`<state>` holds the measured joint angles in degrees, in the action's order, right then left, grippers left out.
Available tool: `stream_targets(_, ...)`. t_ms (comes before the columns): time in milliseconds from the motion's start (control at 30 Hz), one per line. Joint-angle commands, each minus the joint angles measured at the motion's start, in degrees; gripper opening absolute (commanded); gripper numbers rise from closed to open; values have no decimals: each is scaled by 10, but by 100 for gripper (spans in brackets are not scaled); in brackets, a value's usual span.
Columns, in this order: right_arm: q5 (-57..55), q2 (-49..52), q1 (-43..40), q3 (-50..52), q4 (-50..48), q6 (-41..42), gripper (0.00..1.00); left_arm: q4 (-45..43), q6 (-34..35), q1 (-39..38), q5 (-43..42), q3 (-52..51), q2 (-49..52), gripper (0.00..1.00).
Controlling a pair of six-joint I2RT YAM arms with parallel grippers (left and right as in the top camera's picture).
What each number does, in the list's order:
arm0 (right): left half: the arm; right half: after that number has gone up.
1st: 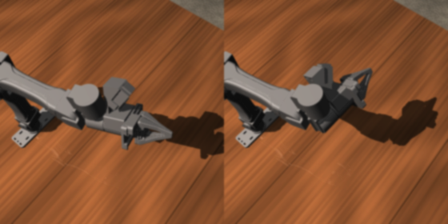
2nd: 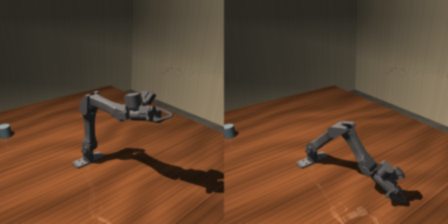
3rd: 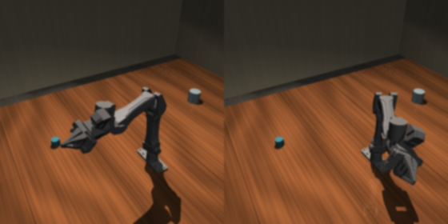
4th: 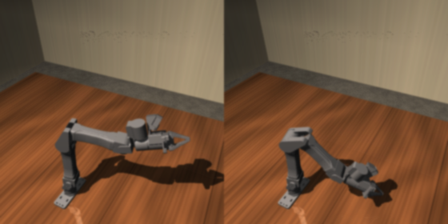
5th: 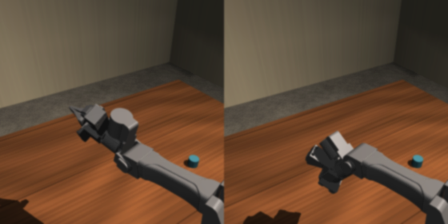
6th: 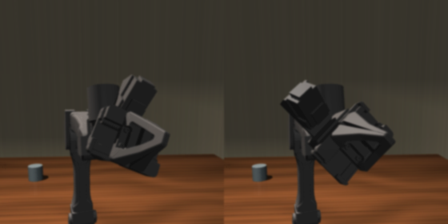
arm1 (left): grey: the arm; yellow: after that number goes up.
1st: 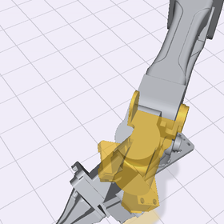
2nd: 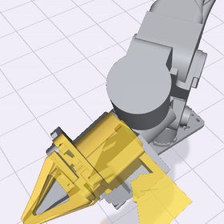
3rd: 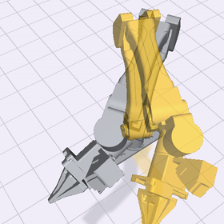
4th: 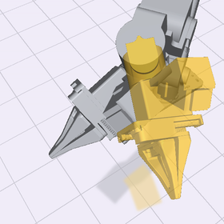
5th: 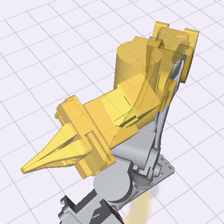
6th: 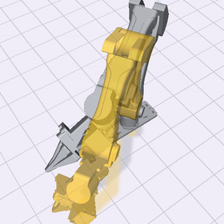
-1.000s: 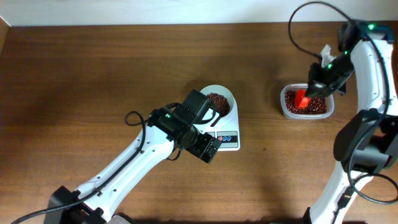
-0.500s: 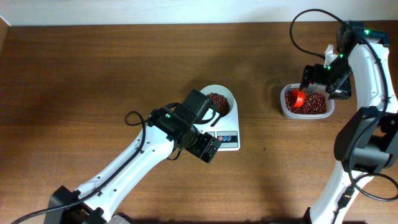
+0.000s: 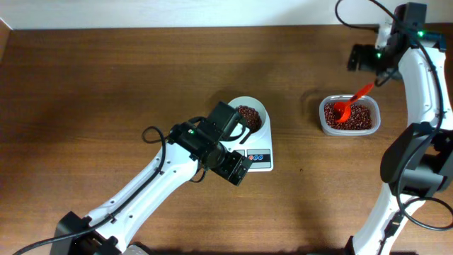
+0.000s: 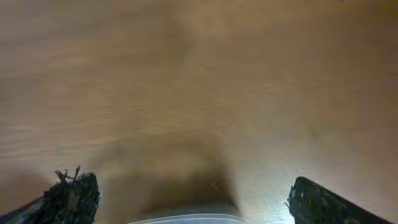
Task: Scoop item into bowl and weigh 50g on scale
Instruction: 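Release the red scoop into the tub and raise right gripper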
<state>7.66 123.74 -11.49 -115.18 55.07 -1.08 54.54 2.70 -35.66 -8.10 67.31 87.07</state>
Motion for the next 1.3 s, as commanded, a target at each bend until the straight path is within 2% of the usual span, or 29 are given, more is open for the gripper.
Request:
stream_targets(0, 149, -3, -1, -9, -44, -62, 100, 0, 5, -1, 4, -1, -4, 99)
stream_targets(33, 186, -3, -1, -9, -45, -62, 73, 0, 5, -1, 4, -1, -4, 99)
stream_targets(67, 205, -3, 0, -4, -39, -60, 25, 0, 5, -1, 4, -1, -4, 99)
stream_targets(100, 202, -3, 2, 2, -23, -60, 9, 0, 5, -1, 4, -1, -4, 99)
stream_targets(133, 197, -3, 6, 11, 7, -60, 4, 0, 5, -1, 4, -1, -4, 99)
stream_targets(167, 149, -3, 6, 14, 44, -60, 4, 0, 5, -1, 4, -1, -4, 99)
stream_targets(267, -55, -3, 5, 14, 124, -59, 4, 0, 5, -1, 4, -1, -4, 99)
stream_targets(333, -58, -3, 6, 14, 127, -60, 9, 0, 5, -1, 4, -1, -4, 99)
stream_targets(400, -8, -3, 6, 14, 110, -60, 22, 0, 5, -1, 4, -1, -4, 99)
stream_targets(433, 9, -3, 6, 14, 98, -60, 39, 0, 5, -1, 4, -1, -4, 99)
stream_targets(500, 12, -3, 6, 14, 97, -59, 97, 0, 5, -1, 4, -1, -4, 99)
stream_targets(567, 12, -2, 6, 14, 103, -60, 99, 0, 5, -1, 4, -1, -4, 99)
stream_targets(1267, 12, -2, 6, 14, 103, -60, 99, 0, 5, -1, 4, -1, -4, 99)
